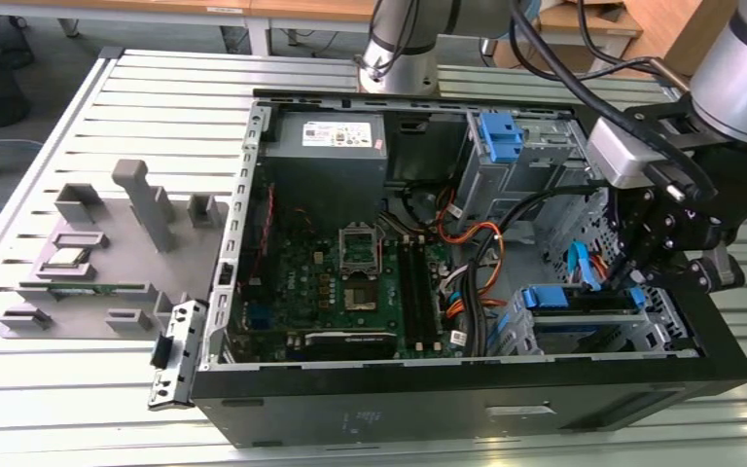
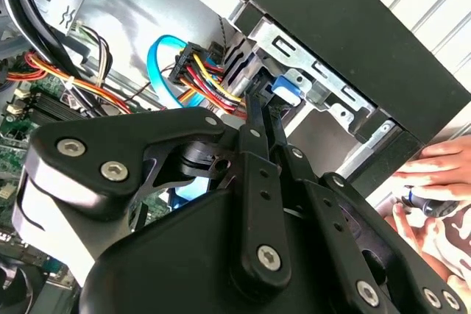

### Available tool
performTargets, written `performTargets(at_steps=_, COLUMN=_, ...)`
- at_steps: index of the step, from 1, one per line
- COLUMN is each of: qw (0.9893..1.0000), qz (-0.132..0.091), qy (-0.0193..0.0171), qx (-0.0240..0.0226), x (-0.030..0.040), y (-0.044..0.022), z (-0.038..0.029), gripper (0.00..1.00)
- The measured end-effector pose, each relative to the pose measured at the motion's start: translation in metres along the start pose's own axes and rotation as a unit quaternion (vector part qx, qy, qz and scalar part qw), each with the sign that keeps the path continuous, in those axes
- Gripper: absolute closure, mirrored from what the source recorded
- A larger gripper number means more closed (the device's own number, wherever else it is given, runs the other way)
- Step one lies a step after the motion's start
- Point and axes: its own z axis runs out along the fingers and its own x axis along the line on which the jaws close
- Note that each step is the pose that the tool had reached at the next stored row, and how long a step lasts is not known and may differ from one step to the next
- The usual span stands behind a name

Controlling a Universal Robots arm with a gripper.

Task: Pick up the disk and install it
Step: 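Insert the second disk wire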

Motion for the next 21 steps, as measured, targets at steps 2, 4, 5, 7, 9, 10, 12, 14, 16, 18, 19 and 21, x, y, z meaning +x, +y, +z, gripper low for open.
performTargets(at_steps=2, qw=1.0, qz=0.0, qy=0.0005, qx=0.0039, x=-0.0002, y=0.0016, z=-0.0002, gripper=0.84)
performTargets(at_steps=4, qw=1.0, qz=0.0, qy=0.0007, qx=0.0064, x=-0.0004, y=0.0036, z=-0.0002, gripper=0.84)
performTargets(at_steps=5, qw=1.0, qz=0.0, qy=0.0009, qx=0.0077, x=-0.0005, y=0.0047, z=-0.0003, gripper=0.84)
performTargets(at_steps=7, qw=0.9999, qz=0.0, qy=0.0011, qx=0.0105, x=-0.0005, y=0.0056, z=-0.0001, gripper=0.84)
performTargets(at_steps=9, qw=0.9999, qz=0.001, qy=0.0017, qx=0.0146, x=-0.0005, y=0.0068, z=0.0, gripper=0.84)
performTargets(at_steps=10, qw=0.9999, qz=0.001, qy=0.0019, qx=0.0167, x=-0.0005, y=0.0075, z=0.0002, gripper=0.84)
performTargets(at_steps=12, qw=0.9998, qz=0.001, qy=0.0024, qx=0.0203, x=-0.0007, y=0.0093, z=0.0003, gripper=0.84)
performTargets(at_steps=14, qw=0.9997, qz=0.001, qy=0.0026, qx=0.0226, x=-0.0008, y=0.0108, z=0.0006, gripper=0.84)
performTargets(at_steps=16, qw=0.9997, qz=0.001, qy=0.0029, qx=0.0243, x=-0.0009, y=0.0119, z=0.0007, gripper=0.84)
performTargets(at_steps=18, qw=0.9997, qz=0.001, qy=0.0031, qx=0.0261, x=-0.001, y=0.0125, z=0.0008, gripper=0.84)
performTargets(at_steps=19, qw=0.9996, qz=0.001, qy=0.0032, qx=0.0275, x=-0.001, y=0.0128, z=0.0008, gripper=0.84)
performTargets(at_steps=21, qw=0.9996, qz=0.001, qy=0.0036, qx=0.0297, x=-0.001, y=0.0129, z=0.001, gripper=0.84)
